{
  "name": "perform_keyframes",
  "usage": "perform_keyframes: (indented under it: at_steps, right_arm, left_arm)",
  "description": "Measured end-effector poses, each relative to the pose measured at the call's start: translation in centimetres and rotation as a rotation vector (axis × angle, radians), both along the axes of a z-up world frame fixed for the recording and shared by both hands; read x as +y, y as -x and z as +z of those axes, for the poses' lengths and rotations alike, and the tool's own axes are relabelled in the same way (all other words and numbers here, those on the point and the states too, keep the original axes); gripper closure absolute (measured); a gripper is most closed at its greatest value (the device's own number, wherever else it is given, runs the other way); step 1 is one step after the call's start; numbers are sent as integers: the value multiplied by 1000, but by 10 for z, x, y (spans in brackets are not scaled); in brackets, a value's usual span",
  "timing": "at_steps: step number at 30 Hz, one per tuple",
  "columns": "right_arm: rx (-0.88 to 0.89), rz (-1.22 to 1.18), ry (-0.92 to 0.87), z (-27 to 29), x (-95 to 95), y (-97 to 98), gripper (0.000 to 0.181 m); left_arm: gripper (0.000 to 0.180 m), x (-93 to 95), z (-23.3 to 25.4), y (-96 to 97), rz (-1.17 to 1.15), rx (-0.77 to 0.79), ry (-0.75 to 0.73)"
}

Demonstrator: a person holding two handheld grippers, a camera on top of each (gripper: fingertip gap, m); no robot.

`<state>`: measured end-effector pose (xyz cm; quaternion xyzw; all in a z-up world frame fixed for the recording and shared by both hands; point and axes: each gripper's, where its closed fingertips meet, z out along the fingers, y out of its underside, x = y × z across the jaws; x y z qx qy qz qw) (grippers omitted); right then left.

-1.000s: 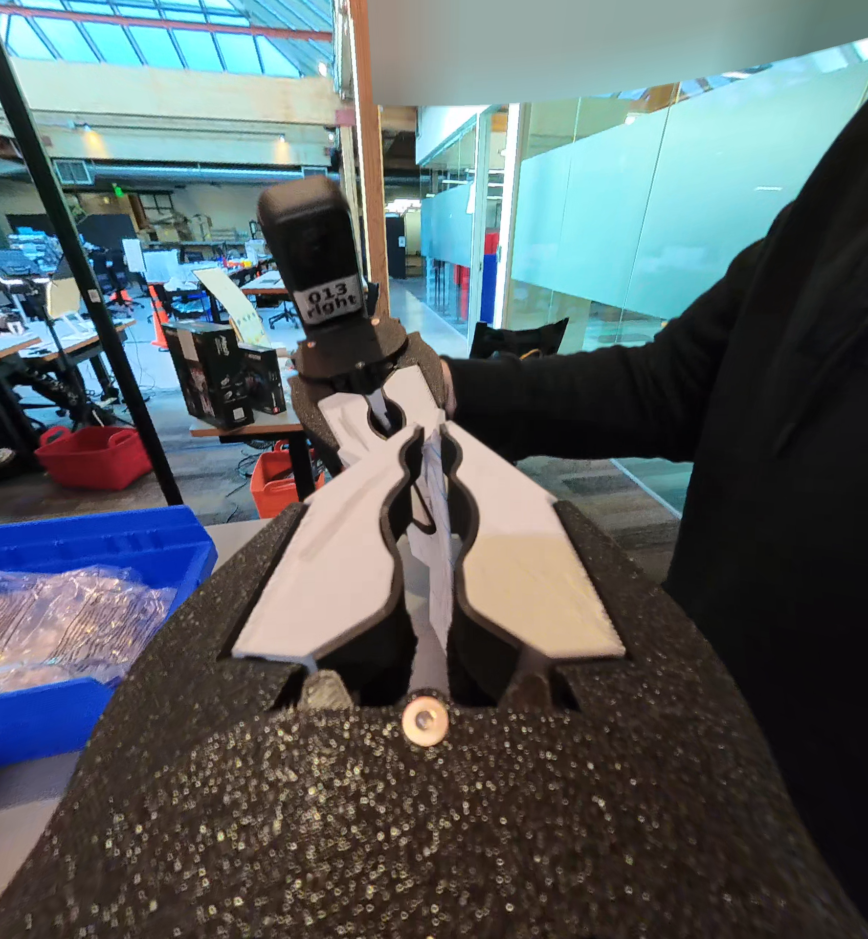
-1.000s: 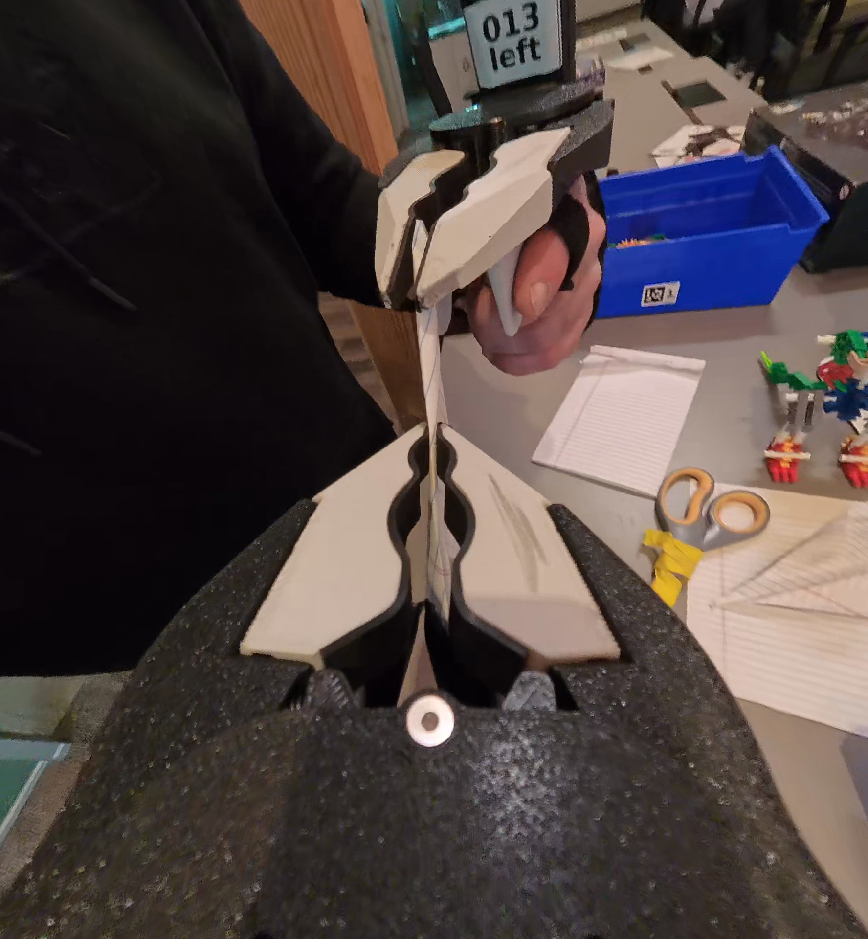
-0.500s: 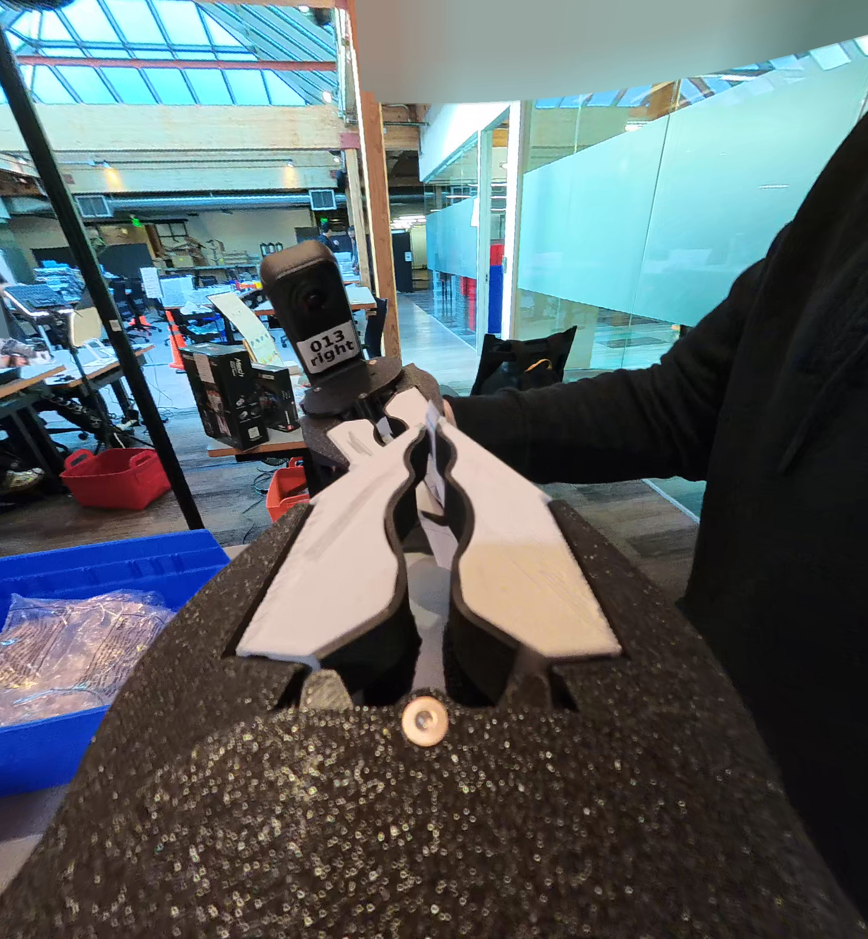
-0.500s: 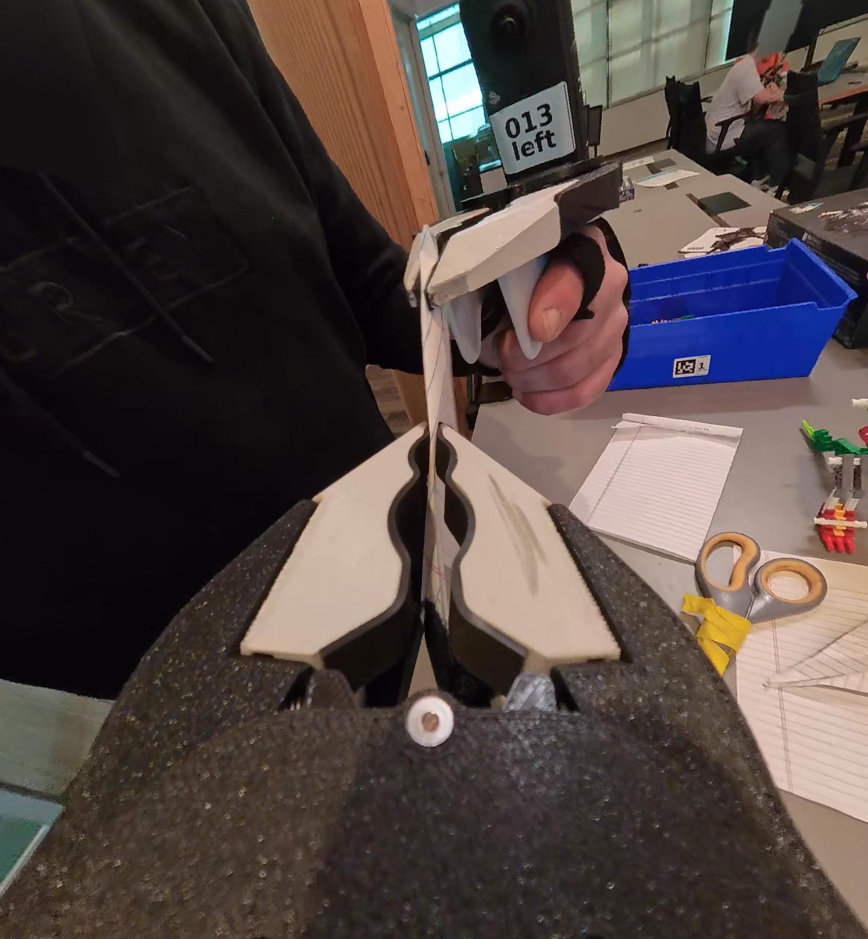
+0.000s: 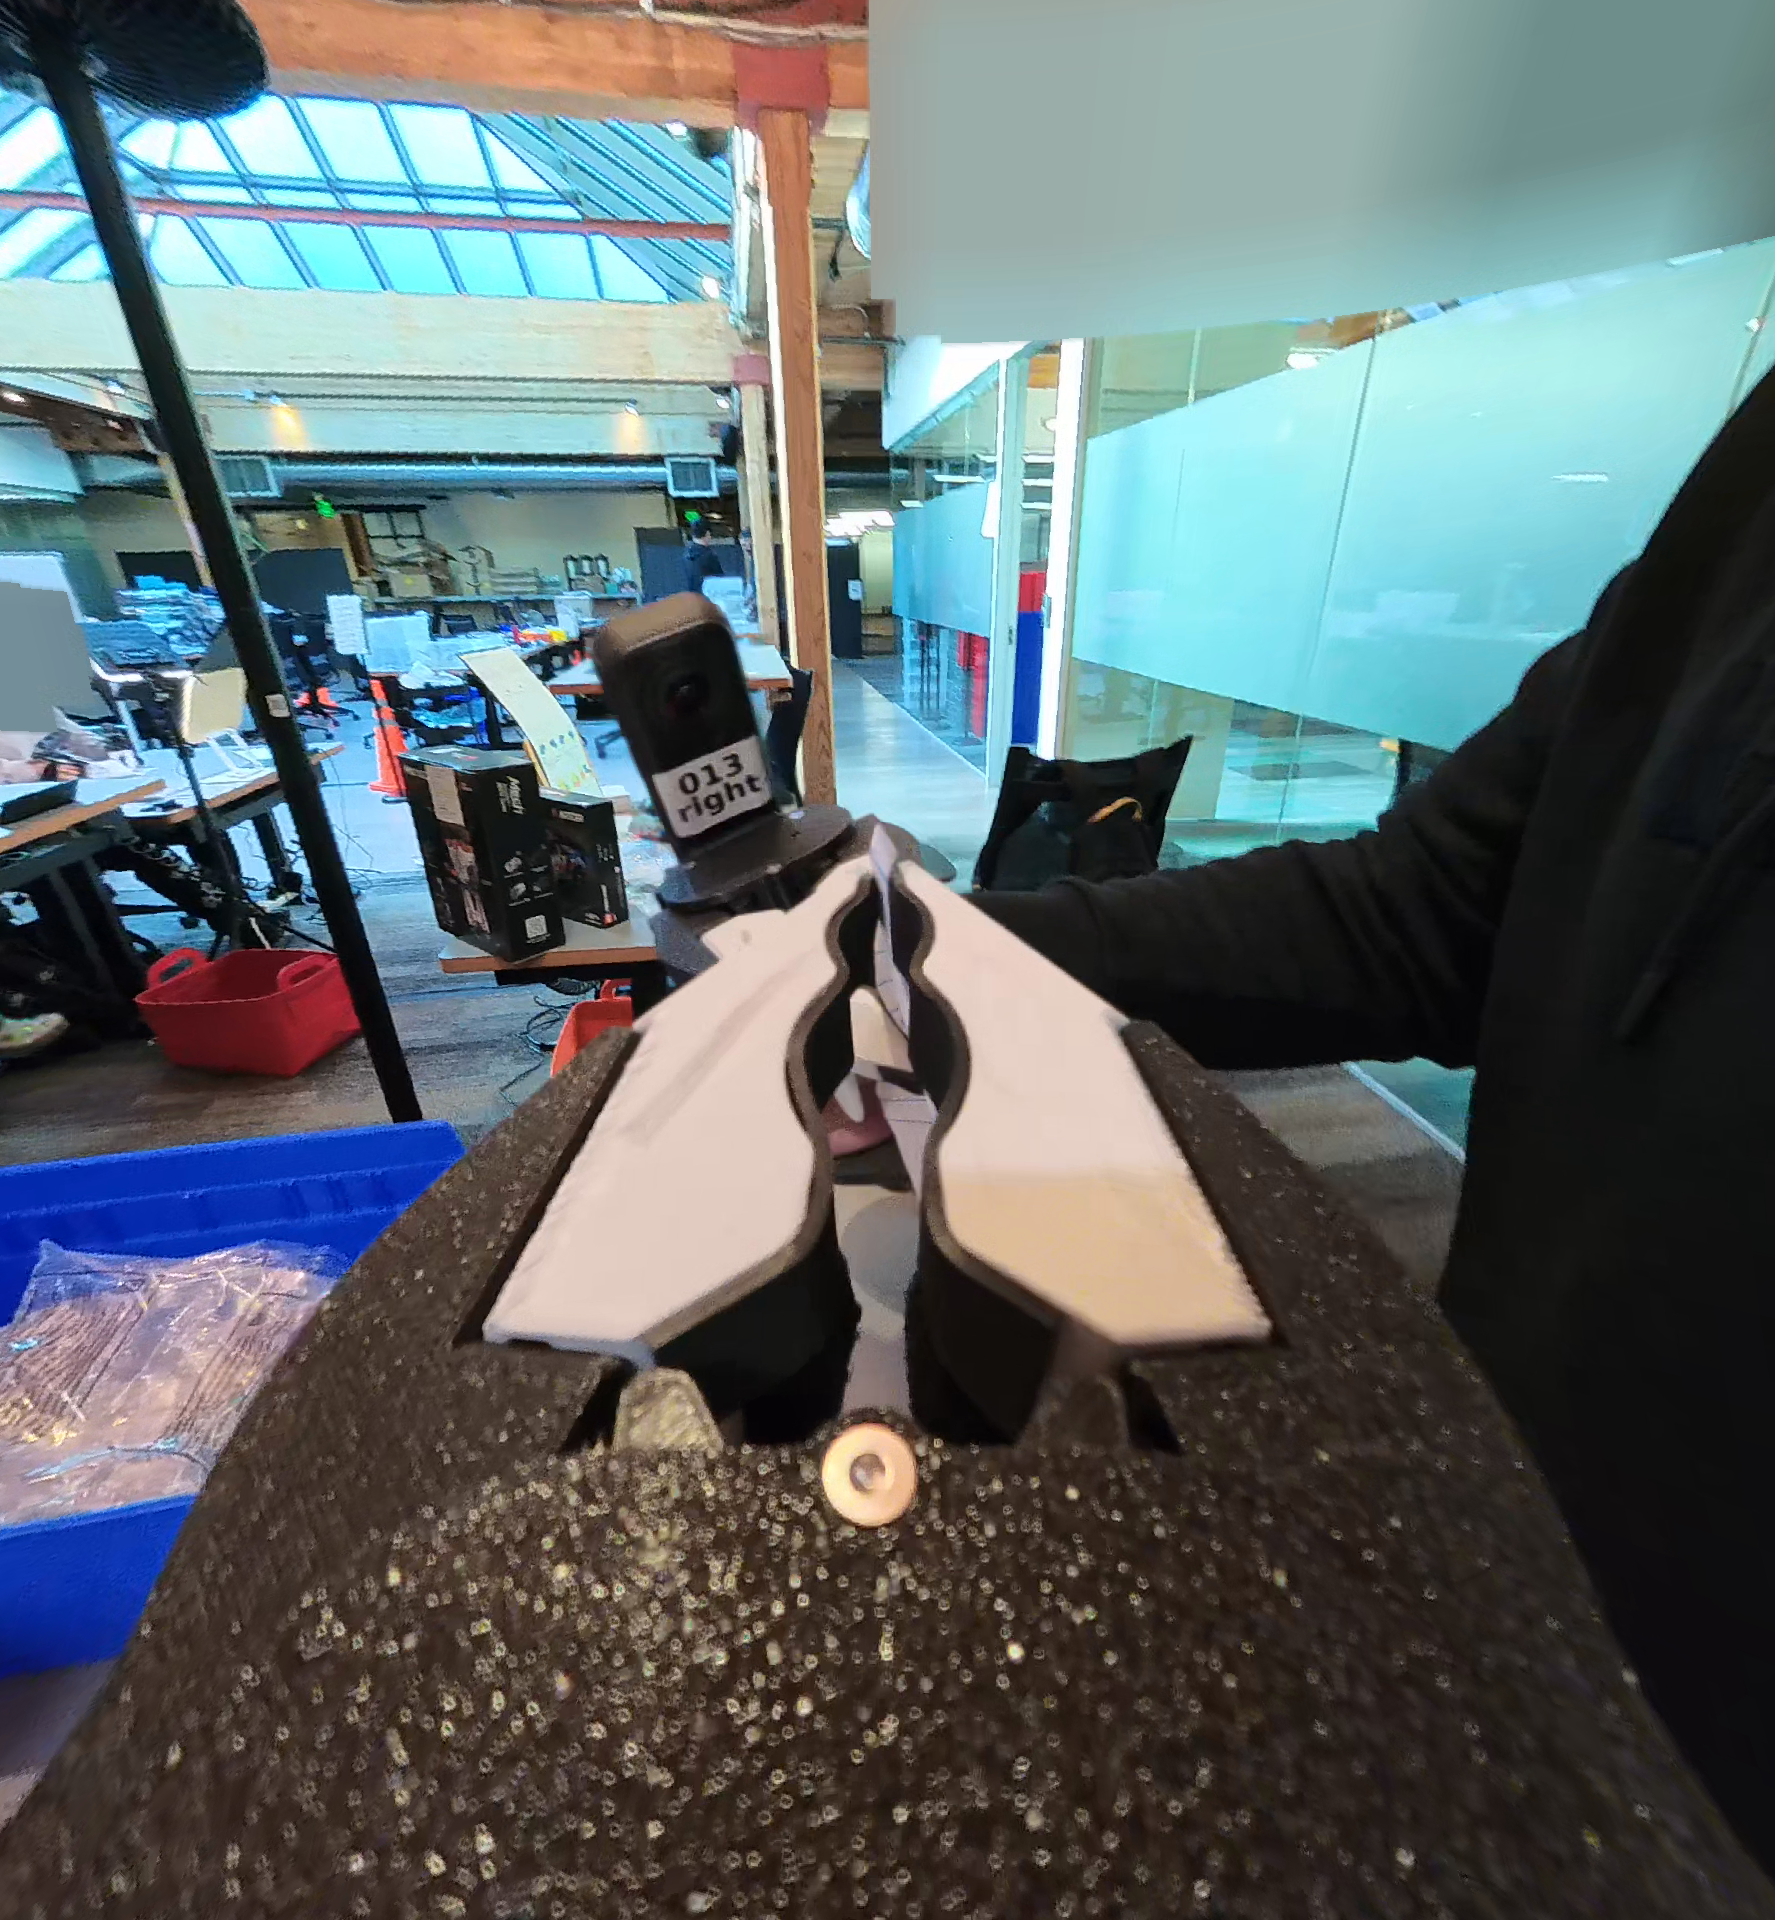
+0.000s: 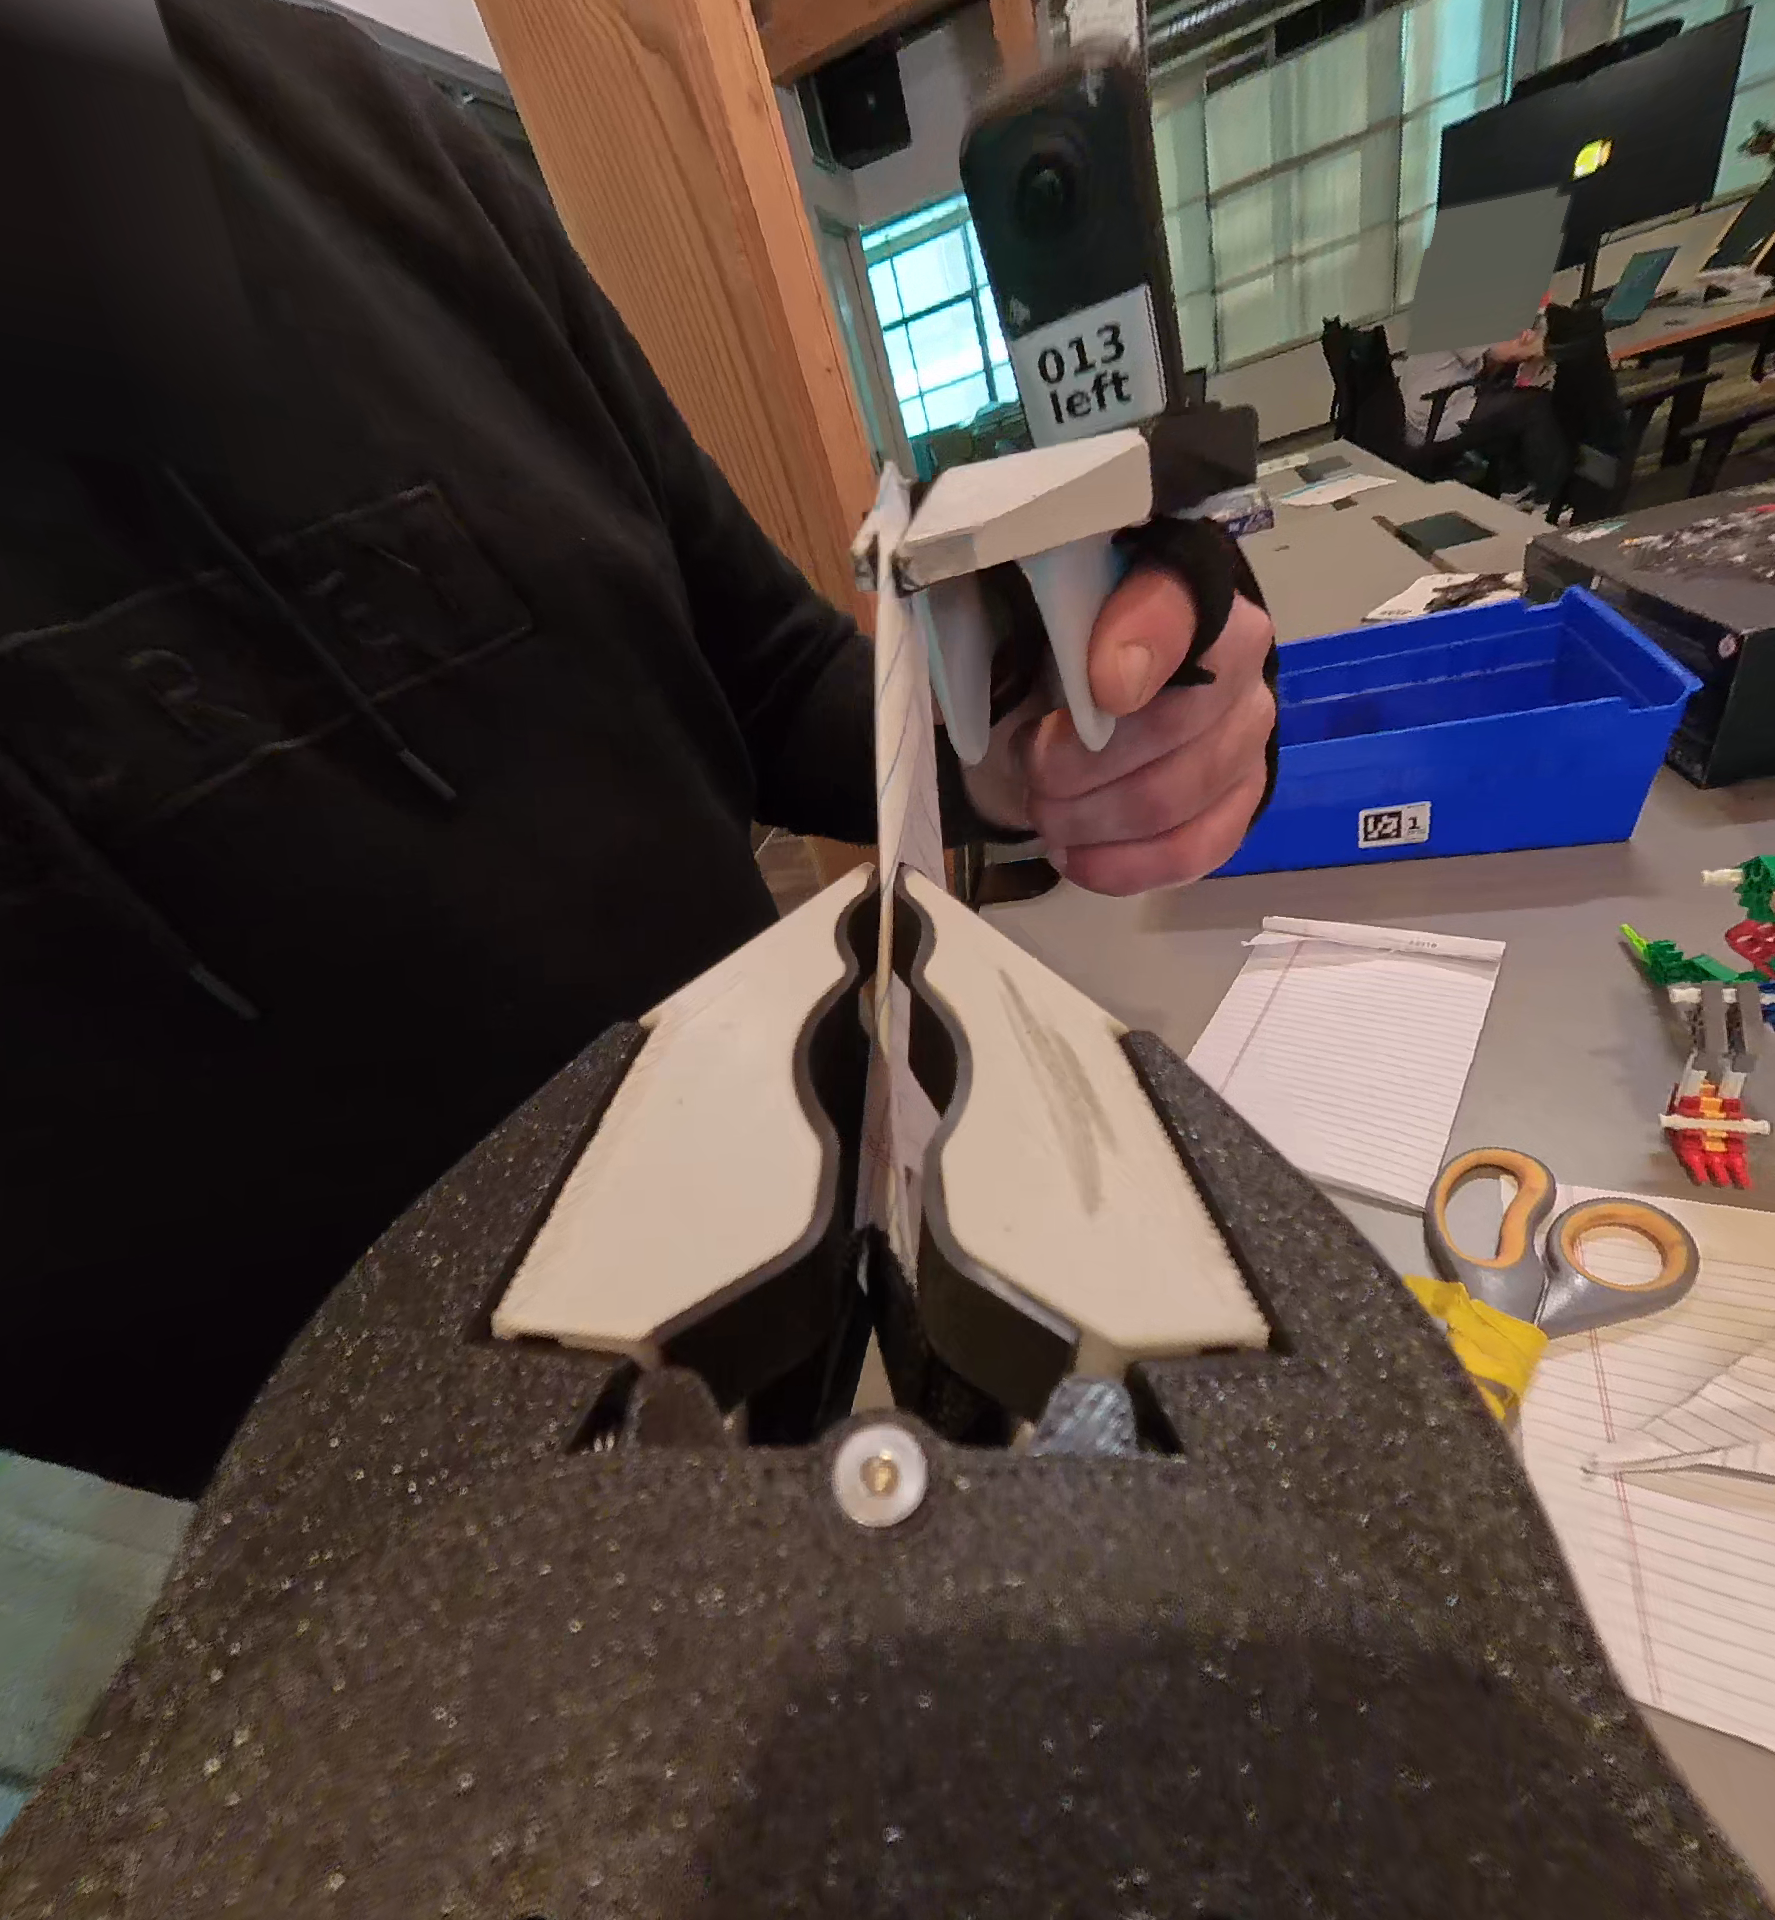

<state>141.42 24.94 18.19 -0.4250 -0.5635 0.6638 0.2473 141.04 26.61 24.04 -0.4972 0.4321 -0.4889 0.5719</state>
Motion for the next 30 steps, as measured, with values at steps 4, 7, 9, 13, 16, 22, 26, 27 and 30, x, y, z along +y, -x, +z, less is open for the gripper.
perform_keyframes:
  at_steps: [4, 7, 9, 13, 16, 22, 26, 27, 30]
  right_arm:
    - [45, -34, 15, 7, 7, 1, 181]
    - [66, -52, 22, 9, 11, 2, 181]
    - [64, -96, 14, 8, 15, 5, 181]
    - [54, -258, -100, 16, 28, 6, 168]
    - [52, -365, -240, 32, 33, 5, 174]
    - [29, -389, -316, 43, 25, 10, 181]
    - [34, -422, -299, 45, 30, 9, 167]
    - [47, -417, -308, 47, 29, 9, 168]
    - [51, -414, -324, 50, 26, 14, 180]
  left_arm:
    - [180, 11, 4, 4, 60, -58, 4]
    - [180, 15, 7, 4, 67, -82, 23]
    - [180, 14, 8, 3, 43, -86, 26]
    - [180, 13, 10, 4, 13, -39, -4]
    - [180, 12, 9, 0, 7, 21, -51]
    - [180, 13, 21, -3, -10, 3, -71]
    - [180, 14, 24, -3, -22, 0, -71]
    - [180, 15, 24, -3, -23, -5, -68]
    - [180, 12, 26, -4, -41, -12, -72]
